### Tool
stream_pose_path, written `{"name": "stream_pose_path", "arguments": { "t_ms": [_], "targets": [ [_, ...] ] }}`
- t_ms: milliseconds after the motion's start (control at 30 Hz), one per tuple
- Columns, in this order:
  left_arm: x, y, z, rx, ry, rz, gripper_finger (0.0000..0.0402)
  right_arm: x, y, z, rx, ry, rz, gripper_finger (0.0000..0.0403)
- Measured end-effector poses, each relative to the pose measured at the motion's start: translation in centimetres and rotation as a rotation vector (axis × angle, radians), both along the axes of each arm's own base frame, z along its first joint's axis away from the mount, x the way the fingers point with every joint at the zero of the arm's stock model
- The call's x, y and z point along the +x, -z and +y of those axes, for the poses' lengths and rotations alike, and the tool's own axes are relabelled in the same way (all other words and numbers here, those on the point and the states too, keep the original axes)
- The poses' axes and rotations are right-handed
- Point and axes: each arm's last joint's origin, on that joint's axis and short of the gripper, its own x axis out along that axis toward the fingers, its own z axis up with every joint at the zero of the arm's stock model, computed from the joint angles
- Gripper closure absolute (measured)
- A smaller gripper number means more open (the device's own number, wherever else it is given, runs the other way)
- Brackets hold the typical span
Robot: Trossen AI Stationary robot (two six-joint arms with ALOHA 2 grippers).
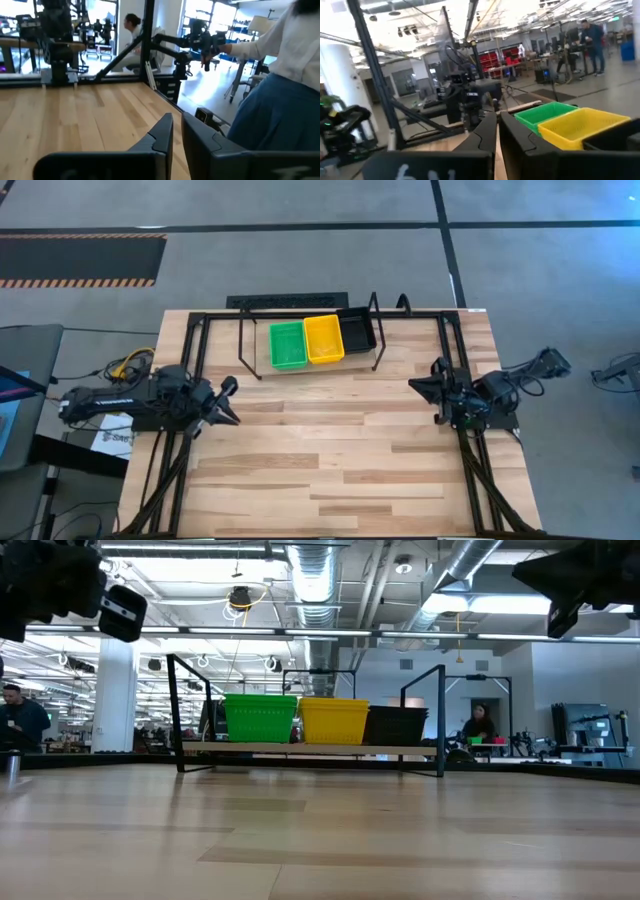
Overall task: Stack baskets on shelf by color
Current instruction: Return to Home Position
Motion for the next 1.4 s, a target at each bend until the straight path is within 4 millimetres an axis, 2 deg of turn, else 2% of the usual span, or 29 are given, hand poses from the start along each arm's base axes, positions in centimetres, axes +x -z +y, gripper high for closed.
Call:
{"name": "stream_pose_path", "arguments": {
  "t_ms": [67,167,300,500,667,767,867,1000,1100,1200,1267,1400],
  "targets": [
    [-0.4,-0.1,0.0,0.006,0.000,-0.020,0.0370,0.1,0.0,0.0,-0.063,0.011,0.016,0.0360],
    [-0.9,-0.2,-0.1,0.046,-0.002,-0.063,0.0365,0.2,0.1,0.2,-0.249,-0.035,0.036,0.0360],
    [-1.3,0.2,-0.1,0.059,-0.012,-0.048,0.0365,0.6,0.3,0.2,-0.314,-0.020,0.073,0.0360],
    [-1.3,0.4,-0.1,0.050,-0.012,-0.021,0.0365,2.3,0.4,-0.4,-0.459,0.162,0.145,0.0360],
    [-1.3,0.3,-0.1,0.042,-0.035,-0.019,0.0365,3.7,-0.7,-1.2,-0.693,0.307,0.211,0.0360],
    [-1.3,0.5,-0.1,0.028,-0.029,0.003,0.0365,3.2,-1.7,-2.2,-0.743,0.490,0.262,0.0360],
    [-1.3,0.5,-0.1,0.021,-0.029,0.011,0.0365,2.0,-2.5,-3.1,-0.727,0.567,0.212,0.0360],
    [-1.3,0.5,-0.1,0.042,-0.032,0.000,0.0365,0.0,-2.6,-3.4,-0.698,0.500,0.131,0.0360],
    [-1.3,0.5,-0.1,0.055,-0.035,-0.008,0.0365,-1.4,-1.8,-3.1,-0.638,0.333,0.087,0.0360],
    [-1.3,0.6,-0.1,0.061,-0.037,-0.007,0.0365,-1.1,-1.2,-2.7,-0.574,0.121,0.108,0.0360],
    [-1.2,0.7,-0.1,0.059,-0.041,0.009,0.0365,-1.2,-2.1,-2.6,-0.512,0.043,0.098,0.0360],
    [-1.2,0.9,0.0,0.060,-0.054,0.025,0.0365,-1.5,-0.7,-2.1,-0.409,-0.173,0.239,0.0360]
  ]
}}
